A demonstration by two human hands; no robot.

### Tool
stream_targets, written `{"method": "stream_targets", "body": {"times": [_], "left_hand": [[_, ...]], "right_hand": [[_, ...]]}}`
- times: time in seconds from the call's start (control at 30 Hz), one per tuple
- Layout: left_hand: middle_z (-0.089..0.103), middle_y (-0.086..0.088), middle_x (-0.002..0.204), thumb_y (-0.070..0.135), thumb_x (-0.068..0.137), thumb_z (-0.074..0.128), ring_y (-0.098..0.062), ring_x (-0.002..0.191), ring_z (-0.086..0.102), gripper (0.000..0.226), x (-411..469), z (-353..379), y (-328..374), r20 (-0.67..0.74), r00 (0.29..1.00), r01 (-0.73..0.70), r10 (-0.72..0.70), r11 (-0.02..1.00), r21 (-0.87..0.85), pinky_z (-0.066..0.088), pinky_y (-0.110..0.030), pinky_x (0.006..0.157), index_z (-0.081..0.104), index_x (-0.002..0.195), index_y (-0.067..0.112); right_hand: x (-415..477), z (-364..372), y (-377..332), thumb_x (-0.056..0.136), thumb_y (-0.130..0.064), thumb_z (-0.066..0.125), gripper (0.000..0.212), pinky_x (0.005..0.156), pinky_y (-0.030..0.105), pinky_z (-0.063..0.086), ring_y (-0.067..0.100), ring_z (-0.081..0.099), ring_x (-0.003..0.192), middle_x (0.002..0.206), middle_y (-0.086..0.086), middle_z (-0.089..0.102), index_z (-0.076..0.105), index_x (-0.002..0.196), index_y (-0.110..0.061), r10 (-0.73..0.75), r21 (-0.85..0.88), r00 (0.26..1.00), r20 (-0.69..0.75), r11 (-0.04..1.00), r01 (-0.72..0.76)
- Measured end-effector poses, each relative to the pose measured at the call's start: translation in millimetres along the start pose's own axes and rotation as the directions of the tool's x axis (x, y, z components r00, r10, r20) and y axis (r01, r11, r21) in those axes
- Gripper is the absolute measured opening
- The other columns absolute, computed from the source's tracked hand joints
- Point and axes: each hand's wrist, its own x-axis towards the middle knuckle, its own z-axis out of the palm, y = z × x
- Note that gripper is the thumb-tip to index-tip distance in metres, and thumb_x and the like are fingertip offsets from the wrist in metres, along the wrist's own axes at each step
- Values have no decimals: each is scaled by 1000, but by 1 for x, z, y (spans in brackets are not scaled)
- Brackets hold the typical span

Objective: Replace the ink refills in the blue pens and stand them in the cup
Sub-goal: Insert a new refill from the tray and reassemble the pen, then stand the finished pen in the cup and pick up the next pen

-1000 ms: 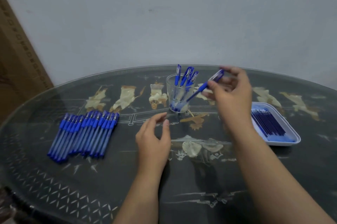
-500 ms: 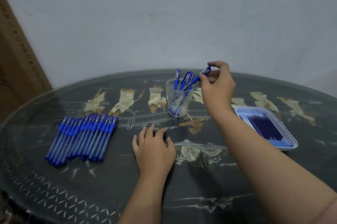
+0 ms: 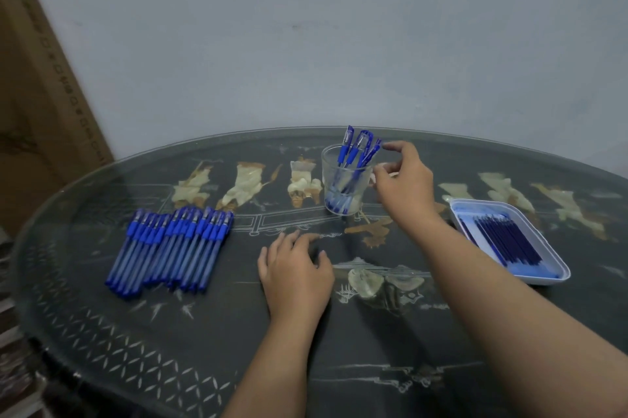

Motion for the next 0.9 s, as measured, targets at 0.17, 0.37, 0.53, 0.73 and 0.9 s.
{"method": "stream_targets", "body": {"times": [0.17,0.37,0.53,0.73,0.9], "left_hand": [[54,16,115,19,93,57,-13,117,50,21,-4,-30,-3,-54,997,33,-56,935,-354,38,-32,103,60,106,36],[64,4,117,20,91,60,-21,113,57,24,9,-84,-57,-254,966,-43,38,999,-14,39,-47,104,65,114,21],[69,-2,111,37,84,53,-28,109,62,34,23,-110,-125,-305,948,-1,84,965,263,38,-48,101,69,109,20],[60,6,131,44,90,46,-16,131,46,41,26,-103,-140,-169,976,-71,135,938,340,21,-43,114,62,124,27],[53,10,138,44,96,44,-11,136,39,39,24,-103,-141,-136,982,-84,132,946,314,14,-40,117,57,130,30]], "right_hand": [[-48,7,18,91,-9,60,17,65,31,48,17,58,73,77,-5,58,58,99,-24,61,-43,995,77,997,-58],[-95,53,16,86,-23,64,2,71,30,45,17,59,81,80,-7,59,65,85,-24,-56,-286,956,288,948,141],[-120,101,-20,94,-34,56,21,78,27,42,17,58,97,101,-1,61,70,102,-20,-110,-317,902,418,913,258],[-126,161,-44,94,-41,56,29,90,32,46,20,61,102,105,1,69,73,107,-22,-11,-318,939,345,940,128],[-128,182,-51,92,-49,51,34,95,37,37,21,56,108,108,-2,68,71,107,-26,90,-476,964,250,878,42]]}}
